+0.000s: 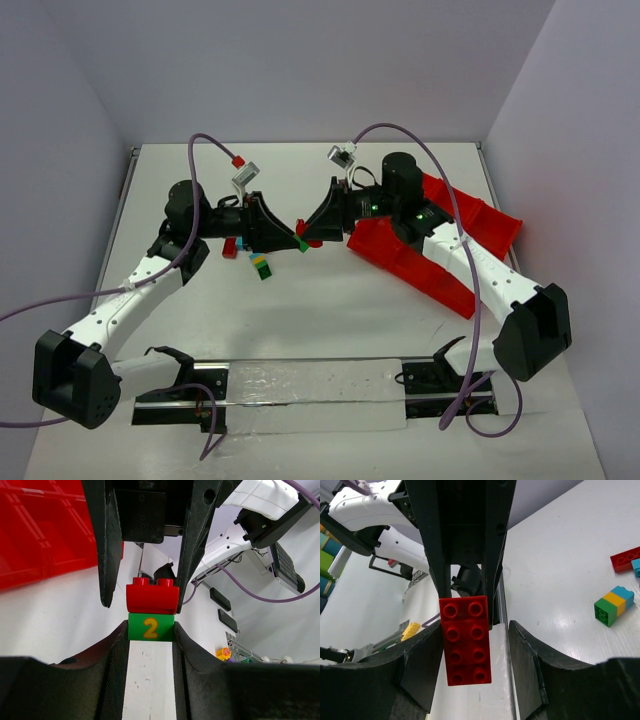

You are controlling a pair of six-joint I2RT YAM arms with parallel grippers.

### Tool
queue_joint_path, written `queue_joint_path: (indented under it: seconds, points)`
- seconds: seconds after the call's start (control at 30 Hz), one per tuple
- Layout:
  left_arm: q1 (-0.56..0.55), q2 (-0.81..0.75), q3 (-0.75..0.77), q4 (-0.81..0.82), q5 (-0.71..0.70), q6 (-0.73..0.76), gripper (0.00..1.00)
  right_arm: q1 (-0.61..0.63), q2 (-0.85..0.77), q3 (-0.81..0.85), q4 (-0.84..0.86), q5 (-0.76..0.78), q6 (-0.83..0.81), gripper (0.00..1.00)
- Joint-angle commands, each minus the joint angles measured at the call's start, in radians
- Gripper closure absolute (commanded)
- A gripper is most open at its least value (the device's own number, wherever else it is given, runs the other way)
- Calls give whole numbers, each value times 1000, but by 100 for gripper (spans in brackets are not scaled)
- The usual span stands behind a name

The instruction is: Sort the legos into containers by color

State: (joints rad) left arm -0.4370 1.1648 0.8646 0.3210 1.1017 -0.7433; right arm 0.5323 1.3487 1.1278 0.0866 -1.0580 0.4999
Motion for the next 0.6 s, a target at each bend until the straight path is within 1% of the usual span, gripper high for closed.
queue_joint_path:
  seconds: [0.0, 0.03, 0.07, 0.13, 0.17, 0.2, 0.23, 0.27, 0.3, 0.4, 0.43, 0.57]
  points:
    - [-5, -22, 27, 26, 0, 15, 100, 6, -46, 52, -8, 6, -27, 48]
    - [-5, -16, 28, 27, 1, 13, 100, 7, -46, 50, -3, -3, -25, 57]
    - [-5, -16, 29, 27, 1, 13, 100, 6, -45, 48, 0, -3, -23, 58]
    - [-5, -11, 33, 27, 2, 12, 100, 7, -43, 42, 15, -11, -15, 81]
    - [-5, -10, 33, 27, 1, 12, 100, 7, -43, 38, 20, -13, -14, 91]
    - [-5, -11, 34, 27, 1, 12, 100, 6, -43, 38, 23, -13, -15, 92]
    - [-5, -11, 34, 27, 1, 13, 100, 6, -45, 36, 26, -12, -12, 97]
    - [-5, -12, 33, 25, 4, 15, 100, 7, -47, 36, 28, -10, -14, 99]
    - [-5, -13, 33, 17, 5, 20, 100, 7, -50, 36, 28, -4, -16, 100]
    - [-5, -19, 36, -19, -1, 44, 100, 4, -61, 41, -4, 51, -42, 100]
    - [-5, -26, 34, -51, -5, 80, 100, -3, -69, 50, -46, 100, -66, 100]
    - [-1, -49, 32, -138, -7, 147, 100, -42, -84, 50, -79, 153, -77, 100]
